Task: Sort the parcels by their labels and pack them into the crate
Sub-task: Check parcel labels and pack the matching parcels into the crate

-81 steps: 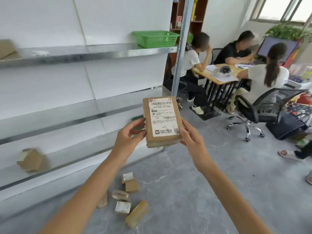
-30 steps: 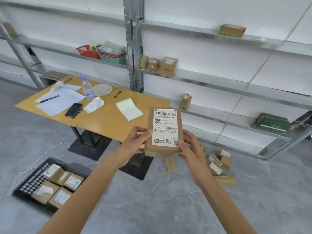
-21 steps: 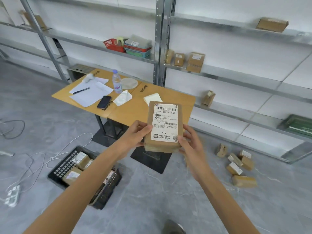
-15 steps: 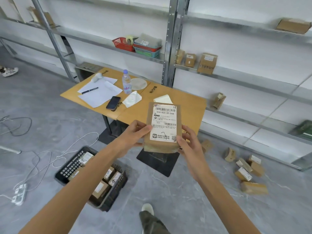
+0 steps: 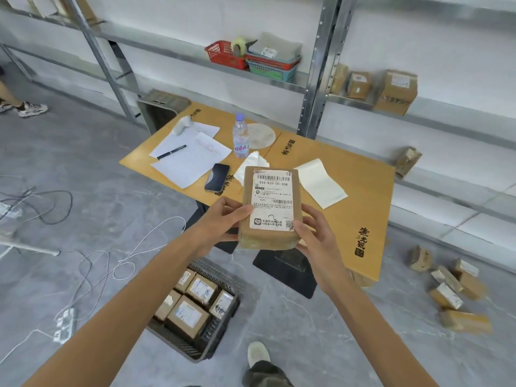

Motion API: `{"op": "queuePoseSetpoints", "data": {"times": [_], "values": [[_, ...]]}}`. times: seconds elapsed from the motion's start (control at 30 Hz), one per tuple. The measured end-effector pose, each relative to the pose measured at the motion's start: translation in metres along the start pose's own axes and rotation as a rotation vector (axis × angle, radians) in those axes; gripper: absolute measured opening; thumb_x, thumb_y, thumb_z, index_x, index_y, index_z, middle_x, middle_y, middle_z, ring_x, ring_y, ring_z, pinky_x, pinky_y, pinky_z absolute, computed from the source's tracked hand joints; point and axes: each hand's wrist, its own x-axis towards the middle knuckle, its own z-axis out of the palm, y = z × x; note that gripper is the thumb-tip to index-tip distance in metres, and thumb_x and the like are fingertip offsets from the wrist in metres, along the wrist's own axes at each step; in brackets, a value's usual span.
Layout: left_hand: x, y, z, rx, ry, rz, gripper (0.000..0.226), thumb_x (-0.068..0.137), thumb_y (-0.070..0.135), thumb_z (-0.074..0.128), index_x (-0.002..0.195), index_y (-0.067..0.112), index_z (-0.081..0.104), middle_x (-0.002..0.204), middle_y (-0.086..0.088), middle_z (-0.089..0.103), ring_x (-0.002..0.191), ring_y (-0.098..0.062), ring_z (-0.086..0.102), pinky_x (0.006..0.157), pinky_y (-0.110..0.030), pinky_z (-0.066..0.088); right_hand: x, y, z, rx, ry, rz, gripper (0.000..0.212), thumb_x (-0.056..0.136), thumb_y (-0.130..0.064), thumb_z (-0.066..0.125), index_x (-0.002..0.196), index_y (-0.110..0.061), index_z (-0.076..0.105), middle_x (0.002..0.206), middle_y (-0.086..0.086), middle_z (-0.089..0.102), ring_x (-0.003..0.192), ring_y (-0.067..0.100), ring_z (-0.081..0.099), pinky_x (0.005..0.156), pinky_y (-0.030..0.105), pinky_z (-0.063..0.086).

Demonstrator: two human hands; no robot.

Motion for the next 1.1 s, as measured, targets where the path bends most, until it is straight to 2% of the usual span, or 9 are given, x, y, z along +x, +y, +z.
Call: {"op": "queuePoseSetpoints", "data": {"times": [0.1, 0.27, 0.43, 0.6, 0.7, 0.83, 0.9, 1.0, 1.1], "values": [[0.008, 0.001, -0.042, -0.013, -0.008, -0.008, 0.027, 0.084, 0.031, 0.065, 0.097, 0.015, 0.047, 0.093, 0.001, 0.073, 0.088, -0.014, 0.07, 0.07, -0.035, 0.058, 0.01, 0.006, 0.039, 0.013, 0.01, 0.02, 0.039, 0.086, -0.028, 0.064, 0.123, -0.033, 0.053, 0.122, 0.005, 0.058, 0.115, 0.018, 0.057, 0.089, 0.04, 0.056], [0.019, 0.002, -0.123, 0.019, -0.054, 0.008, 0.027, 0.083, 0.031, 0.066, 0.095, 0.016, 0.048, 0.103, -0.003, 0.067, 0.085, -0.016, 0.07, 0.07, -0.035, 0.058, 0.016, 0.026, 0.117, 0.044, 0.046, 0.019, 0.034, 0.088, -0.03, 0.062, 0.121, -0.034, 0.053, 0.121, 0.003, 0.059, 0.113, 0.016, 0.059, 0.091, 0.04, 0.055], [0.014, -0.001, -0.207, 0.055, -0.146, -0.023, 0.033, 0.082, 0.031, 0.069, 0.098, 0.013, 0.046, 0.103, -0.004, 0.067, 0.086, -0.015, 0.071, 0.072, -0.037, 0.058, 0.002, 0.049, 0.208, 0.122, 0.113, 0.072, 0.025, 0.094, -0.032, 0.054, 0.118, -0.038, 0.052, 0.115, -0.008, 0.062, 0.108, 0.008, 0.059, 0.074, 0.027, 0.055], [-0.001, -0.003, -0.278, 0.12, -0.258, -0.077, 0.042, 0.078, 0.034, 0.072, 0.102, 0.016, 0.043, 0.103, -0.004, 0.068, 0.092, -0.021, 0.069, 0.075, -0.04, 0.058, -0.018, 0.066, 0.275, 0.207, 0.182, 0.108, 0.028, 0.097, -0.028, 0.052, 0.124, -0.03, 0.054, 0.12, -0.002, 0.063, 0.113, 0.017, 0.059, 0.074, 0.034, 0.058], [-0.006, -0.002, -0.303, 0.167, -0.283, -0.111, 0.056, 0.077, 0.038, 0.071, 0.122, 0.021, 0.04, 0.11, -0.001, 0.064, 0.098, -0.019, 0.066, 0.083, -0.045, 0.056, -0.027, 0.074, 0.3, 0.214, 0.2, 0.121, 0.032, 0.096, -0.029, 0.052, 0.128, -0.028, 0.053, 0.121, -0.002, 0.063, 0.115, 0.017, 0.059, 0.08, 0.039, 0.057], [-0.005, -0.008, -0.314, 0.189, -0.268, -0.115, 0.076, 0.081, 0.041, 0.068, 0.141, 0.035, 0.022, 0.127, -0.006, 0.056, 0.117, -0.024, 0.056, 0.095, -0.053, 0.048, -0.036, 0.082, 0.314, 0.149, 0.181, 0.098, 0.032, 0.096, -0.028, 0.052, 0.128, -0.031, 0.055, 0.112, -0.007, 0.068, 0.107, 0.012, 0.063, 0.073, 0.029, 0.056], [-0.002, -0.01, -0.319, 0.158, -0.23, -0.11, 0.07, 0.082, 0.039, 0.066, 0.14, 0.034, 0.026, 0.127, -0.007, 0.056, 0.115, -0.024, 0.058, 0.095, -0.053, 0.048, -0.036, 0.086, 0.313, 0.124, 0.131, 0.114, 0.031, 0.096, -0.028, 0.051, 0.126, -0.032, 0.056, 0.111, -0.008, 0.069, 0.104, 0.01, 0.064, 0.072, 0.028, 0.056], [0.002, -0.022, -0.33, 0.141, -0.199, -0.104, 0.042, 0.085, 0.032, 0.066, 0.121, 0.027, 0.045, 0.122, -0.009, 0.06, 0.103, -0.022, 0.064, 0.089, -0.048, 0.053, -0.034, 0.095, 0.312, 0.108, 0.082, 0.146, 0.028, 0.096, -0.028, 0.051, 0.121, -0.032, 0.061, 0.113, -0.005, 0.069, 0.105, 0.01, 0.064, 0.072, 0.029, 0.056], [0.006, -0.041, -0.347, 0.129, -0.194, -0.131, 0.035, 0.083, 0.022, 0.069, 0.11, 0.017, 0.047, 0.119, -0.015, 0.062, 0.1, -0.025, 0.066, 0.082, -0.043, 0.057, -0.03, 0.11, 0.319, 0.118, 0.124, 0.179, 0.028, 0.096, -0.03, 0.049, 0.121, -0.027, 0.062, 0.116, 0.004, 0.066, 0.11, 0.016, 0.059, 0.079, 0.032, 0.053]]}}
